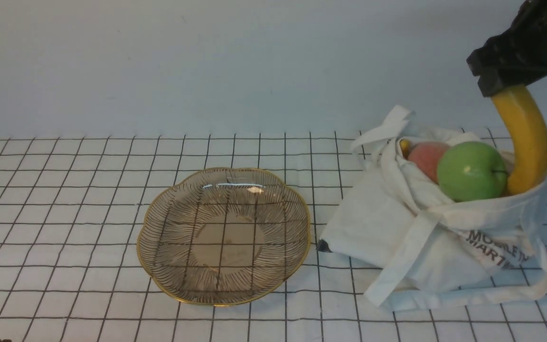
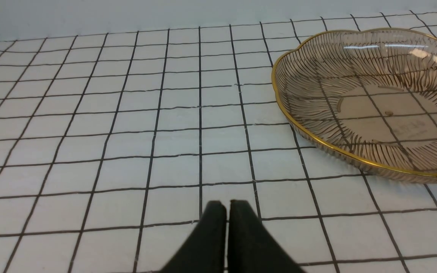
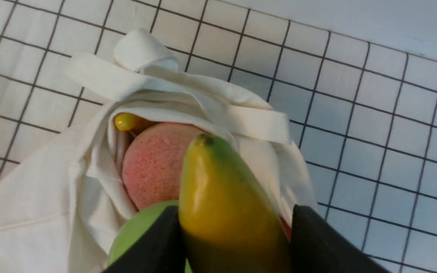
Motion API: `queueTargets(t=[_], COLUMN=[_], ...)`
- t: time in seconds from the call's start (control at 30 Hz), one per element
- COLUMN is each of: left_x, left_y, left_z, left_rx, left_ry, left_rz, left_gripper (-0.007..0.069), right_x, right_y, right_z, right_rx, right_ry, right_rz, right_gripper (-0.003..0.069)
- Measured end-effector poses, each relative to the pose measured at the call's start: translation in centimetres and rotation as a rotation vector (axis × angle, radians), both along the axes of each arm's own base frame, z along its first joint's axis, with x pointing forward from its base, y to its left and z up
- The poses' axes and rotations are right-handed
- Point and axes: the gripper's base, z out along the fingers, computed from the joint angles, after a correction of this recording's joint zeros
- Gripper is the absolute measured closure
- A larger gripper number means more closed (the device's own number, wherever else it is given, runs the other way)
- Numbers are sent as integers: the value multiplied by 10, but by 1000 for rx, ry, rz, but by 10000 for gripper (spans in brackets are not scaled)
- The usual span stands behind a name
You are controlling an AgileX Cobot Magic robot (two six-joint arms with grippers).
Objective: Take the fruit out of the bag on the white checkered tablecloth and place them on the plate.
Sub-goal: 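Take the banana out of the bag and place it in the fruit dish with the right gripper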
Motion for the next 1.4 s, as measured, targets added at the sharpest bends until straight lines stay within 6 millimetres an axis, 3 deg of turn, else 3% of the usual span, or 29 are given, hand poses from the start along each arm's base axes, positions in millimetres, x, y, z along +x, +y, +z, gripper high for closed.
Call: queueTargets(t=[0.27, 0.47, 0.6, 0.77, 0.87, 0.93, 0.97, 1.0, 1.03, 1.07, 1.17, 1.27, 1.4], left_x=[0, 0, 0, 0, 0, 0, 0, 0, 0, 0, 0, 0, 0], left_y=[0, 0, 0, 0, 0, 0, 0, 0, 0, 0, 0, 0, 0], left_z=[0, 0, 0, 0, 0, 0, 0, 0, 0, 0, 0, 0, 0], left_rx=[0, 0, 0, 0, 0, 0, 0, 0, 0, 0, 0, 0, 0], left_ry=[0, 0, 0, 0, 0, 0, 0, 0, 0, 0, 0, 0, 0], left_rz=[0, 0, 0, 0, 0, 0, 0, 0, 0, 0, 0, 0, 0], left_gripper=[632, 632, 632, 632, 632, 632, 632, 632, 632, 632, 632, 632, 632], right_x=[-18, -48, -63, -62, -47, -41, -32, -30, -17, -16, 1, 13, 23], right_y=[-6, 3, 19, 73, 124, 140, 160, 165, 189, 191, 217, 229, 236], right_z=[33, 71, 86, 82, 55, 43, 24, 18, -13, -16, -65, -102, -131], right_rx=[8, 202, 413, 634, 701, 710, 716, 714, 702, 700, 684, 709, 734], right_ry=[-126, -242, -260, -196, -127, -111, -80, -72, -34, -36, 21, 80, 124], right_rz=[-48, -19, 44, 293, 389, 401, 413, 417, 422, 420, 405, 359, 308], right_gripper=[329, 330, 331, 331, 331, 331, 332, 332, 332, 332, 334, 335, 335])
